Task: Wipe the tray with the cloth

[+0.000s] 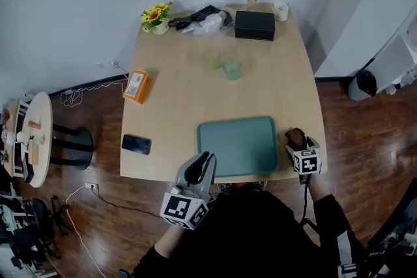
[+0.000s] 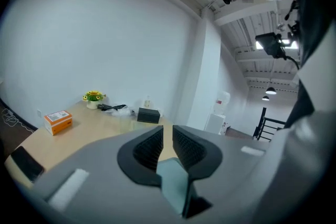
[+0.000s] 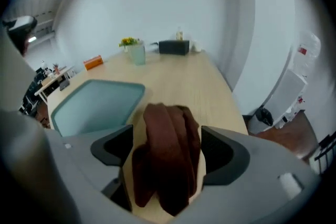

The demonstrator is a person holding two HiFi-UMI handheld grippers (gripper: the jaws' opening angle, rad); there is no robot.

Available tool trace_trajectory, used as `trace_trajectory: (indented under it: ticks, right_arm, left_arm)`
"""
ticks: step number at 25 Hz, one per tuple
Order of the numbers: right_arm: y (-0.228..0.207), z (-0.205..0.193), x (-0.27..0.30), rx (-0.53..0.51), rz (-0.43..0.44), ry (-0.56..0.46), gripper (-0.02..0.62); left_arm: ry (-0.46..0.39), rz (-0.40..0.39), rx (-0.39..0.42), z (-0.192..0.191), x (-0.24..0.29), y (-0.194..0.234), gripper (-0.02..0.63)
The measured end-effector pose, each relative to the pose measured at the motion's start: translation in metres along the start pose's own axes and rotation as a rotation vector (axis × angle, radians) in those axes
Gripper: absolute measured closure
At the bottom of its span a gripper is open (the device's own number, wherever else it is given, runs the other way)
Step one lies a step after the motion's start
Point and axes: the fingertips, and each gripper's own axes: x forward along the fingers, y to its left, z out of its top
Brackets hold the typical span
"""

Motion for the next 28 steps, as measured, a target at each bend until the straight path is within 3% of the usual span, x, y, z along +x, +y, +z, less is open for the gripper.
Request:
trace_trajectory:
  ticks: [2, 3, 5, 7, 10, 12, 14, 15, 18, 21, 24, 28]
  right_arm:
    - [-0.001, -0.017, 0.011, -0.007, -0.012, 0.073, 0.193]
    - [0.001, -0.018, 0.012, -0.008, -0.013, 0.079, 0.242]
    - [0.007, -0.016, 0.01, -0.046, -0.036, 0.068, 0.434]
    - [0.011, -0.014, 0.011, -0.094, -0.056, 0.057, 0.453]
    - [0.01, -0.016, 0.011, -0.053, -0.054, 0.071, 0.465]
    - [0.01, -0.016, 0.011, -0.014, -0.046, 0.086, 0.466]
    - [0.012, -0.009, 0.008, 0.011, -0.038, 0.08, 0.467]
    - [0.015, -0.002, 0.006, 0.015, -0.034, 0.066, 0.467]
    - [0.028, 0.021, 0.003, 0.015, -0.003, 0.014, 0.466]
    - [0.051, 0.04, 0.002, 0.024, 0.059, -0.022, 0.466]
    - [0.075, 0.044, 0.008, -0.032, 0.109, -0.02, 0.466]
    - [0.11, 0.023, 0.009, -0.204, 0.149, 0.029, 0.463]
  left_arm:
    - [0.002, -0.018, 0.005, 0.001, 0.003, 0.003, 0.569]
    - [0.005, -0.023, 0.006, 0.0, 0.004, 0.006, 0.569]
    - [0.015, -0.024, -0.002, -0.003, 0.005, 0.016, 0.569]
    - [0.02, -0.018, -0.005, -0.007, 0.007, 0.027, 0.569]
    - [0.062, 0.022, 0.035, -0.025, 0.014, 0.052, 0.569]
    - [0.179, 0.082, 0.047, -0.067, 0.023, 0.086, 0.569]
    - [0.349, 0.143, -0.008, -0.125, 0.03, 0.125, 0.56]
    - [0.426, 0.164, -0.047, -0.153, 0.032, 0.14, 0.539]
    - [0.577, 0.174, -0.134, -0.214, 0.037, 0.163, 0.388]
    - [0.67, 0.152, -0.134, -0.246, 0.044, 0.163, 0.322]
    - [0.738, 0.151, -0.078, -0.264, 0.047, 0.162, 0.338]
    - [0.741, 0.175, -0.01, -0.262, 0.043, 0.166, 0.439]
